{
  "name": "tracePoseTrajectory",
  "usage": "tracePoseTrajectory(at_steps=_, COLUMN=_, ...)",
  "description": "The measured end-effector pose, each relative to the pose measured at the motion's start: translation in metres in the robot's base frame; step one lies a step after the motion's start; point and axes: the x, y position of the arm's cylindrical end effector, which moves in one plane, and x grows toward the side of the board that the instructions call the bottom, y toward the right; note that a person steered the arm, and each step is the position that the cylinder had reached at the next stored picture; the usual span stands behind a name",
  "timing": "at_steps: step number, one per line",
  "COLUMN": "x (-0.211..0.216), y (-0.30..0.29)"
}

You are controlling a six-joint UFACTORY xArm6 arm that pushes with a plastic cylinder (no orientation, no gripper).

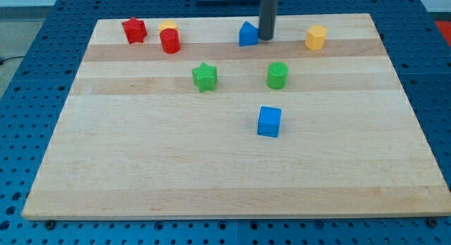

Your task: Move the green circle below the green star

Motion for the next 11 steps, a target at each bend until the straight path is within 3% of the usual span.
tracePoseTrajectory(at_steps=2, x=0.002, y=-0.006)
tracePoseTrajectory(at_steps=4, x=0.086, y=0.089)
tracePoseTrajectory(at_steps=5, x=0.108, y=0.124)
tracePoseTrajectory(at_steps=6, x=0.129, y=0.106)
tracePoseTrajectory(at_steps=8, x=0.118, y=0.098)
tracePoseTrajectory(at_steps=11, x=0.124, y=-0.026)
